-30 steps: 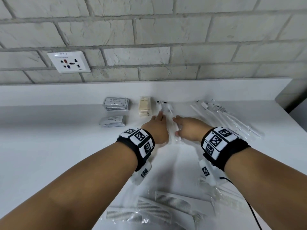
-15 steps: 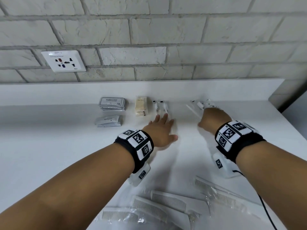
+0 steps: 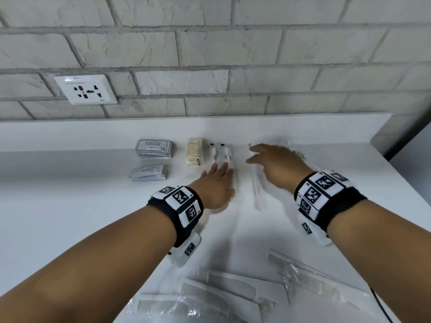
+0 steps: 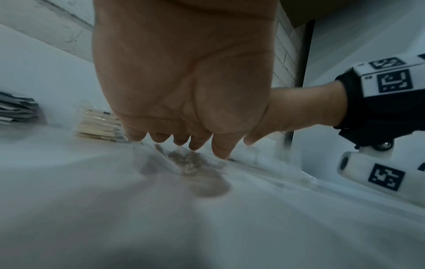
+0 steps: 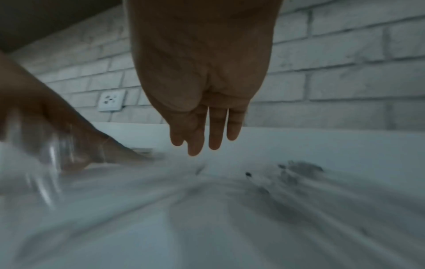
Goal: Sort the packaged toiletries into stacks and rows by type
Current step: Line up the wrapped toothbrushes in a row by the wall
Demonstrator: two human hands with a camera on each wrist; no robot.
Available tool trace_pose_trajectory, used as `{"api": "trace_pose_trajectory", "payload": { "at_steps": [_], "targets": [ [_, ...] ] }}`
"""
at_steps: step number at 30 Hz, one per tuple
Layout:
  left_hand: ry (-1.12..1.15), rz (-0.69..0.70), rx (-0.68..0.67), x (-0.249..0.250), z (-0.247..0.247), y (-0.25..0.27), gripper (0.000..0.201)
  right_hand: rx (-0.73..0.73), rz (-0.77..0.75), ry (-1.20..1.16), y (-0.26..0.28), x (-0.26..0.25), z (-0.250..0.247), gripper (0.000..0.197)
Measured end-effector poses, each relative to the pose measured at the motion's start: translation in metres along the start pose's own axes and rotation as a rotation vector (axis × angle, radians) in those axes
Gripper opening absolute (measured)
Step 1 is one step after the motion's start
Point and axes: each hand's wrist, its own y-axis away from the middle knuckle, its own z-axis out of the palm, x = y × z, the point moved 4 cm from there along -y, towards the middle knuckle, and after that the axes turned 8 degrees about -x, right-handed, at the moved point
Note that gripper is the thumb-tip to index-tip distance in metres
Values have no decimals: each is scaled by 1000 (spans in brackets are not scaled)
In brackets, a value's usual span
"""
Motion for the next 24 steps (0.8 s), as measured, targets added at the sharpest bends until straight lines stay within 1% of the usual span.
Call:
{"api": "trace_pose_trajectory", "payload": {
  "at_steps": [2,4,6,7,9,11,14,17,20,22,24],
  "targets": [
    [0,9,4,0,-2,1,64,-28,110,-203,6,15,7,55],
    [-2,18,14,1,-2,2,63,-34,230,-353,11,28,11,48],
    [-16,29,19,3,-2,1,63,-73,294,-413,14,31,14,42],
    [-20,28,18,4,-2,0,63,-105,286,-410,14,27,15,41],
    [-21,20,9,6,-1,-3,63,-171,222,-381,14,13,18,46],
    [-18,13,-2,6,0,-4,64,-249,174,-294,11,-3,23,49],
    [-10,13,-13,7,0,-4,63,-300,209,-190,1,-16,29,45],
    [0,16,-14,8,-1,-4,63,-322,262,-199,-7,-23,29,39],
    [8,30,-1,7,-2,-3,62,-280,276,-245,-14,-25,28,39],
    [4,32,52,4,-4,-3,64,-216,247,-296,-17,-27,27,48],
    [35,1,100,0,-7,-2,68,-207,177,-308,-18,-31,25,54]
  ]
}}
